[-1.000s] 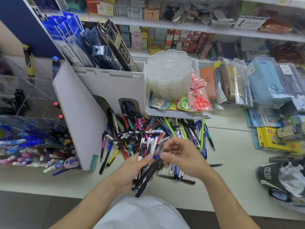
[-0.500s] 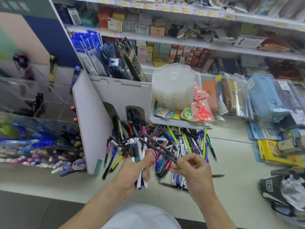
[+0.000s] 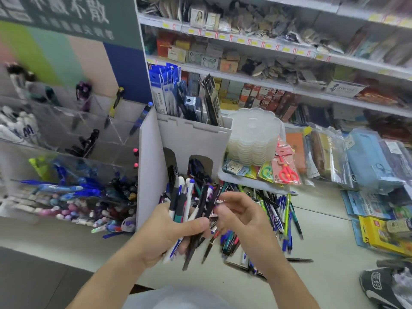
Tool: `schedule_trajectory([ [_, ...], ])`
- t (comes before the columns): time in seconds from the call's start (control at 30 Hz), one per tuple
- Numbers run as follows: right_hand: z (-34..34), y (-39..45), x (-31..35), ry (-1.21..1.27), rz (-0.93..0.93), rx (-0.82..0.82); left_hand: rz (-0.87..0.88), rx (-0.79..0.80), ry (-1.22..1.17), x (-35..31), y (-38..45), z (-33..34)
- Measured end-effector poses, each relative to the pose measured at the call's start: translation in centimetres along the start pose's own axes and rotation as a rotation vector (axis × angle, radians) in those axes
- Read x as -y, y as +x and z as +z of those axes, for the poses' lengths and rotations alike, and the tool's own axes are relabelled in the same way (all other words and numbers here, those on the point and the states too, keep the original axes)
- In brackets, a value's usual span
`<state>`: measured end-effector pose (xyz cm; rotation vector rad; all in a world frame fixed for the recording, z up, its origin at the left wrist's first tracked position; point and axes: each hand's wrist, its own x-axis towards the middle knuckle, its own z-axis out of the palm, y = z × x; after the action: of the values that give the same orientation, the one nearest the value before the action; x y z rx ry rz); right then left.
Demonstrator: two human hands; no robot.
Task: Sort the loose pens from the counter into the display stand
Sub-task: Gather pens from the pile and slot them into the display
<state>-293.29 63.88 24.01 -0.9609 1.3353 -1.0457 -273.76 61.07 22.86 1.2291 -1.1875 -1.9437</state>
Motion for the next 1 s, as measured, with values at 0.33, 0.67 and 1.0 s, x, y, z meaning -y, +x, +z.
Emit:
schedule_trajectory([
  [0.33,9.3,0.8,3.8,-0.172,-0.102,0.020,0.022,0.087,0.282,-4.2,-4.6,-8.6],
  [0.67,21.2,1.5,4.3,-0.322,-0.245,-0.039,0.047,0.030,0.356,-6.2,-8.0,-18.6],
  [1.0,24.7,3.5,8.3,-0.176,-0.319,-0.154,0.205,-0.398,-0.264,-6.0,-8.3,-27.2],
])
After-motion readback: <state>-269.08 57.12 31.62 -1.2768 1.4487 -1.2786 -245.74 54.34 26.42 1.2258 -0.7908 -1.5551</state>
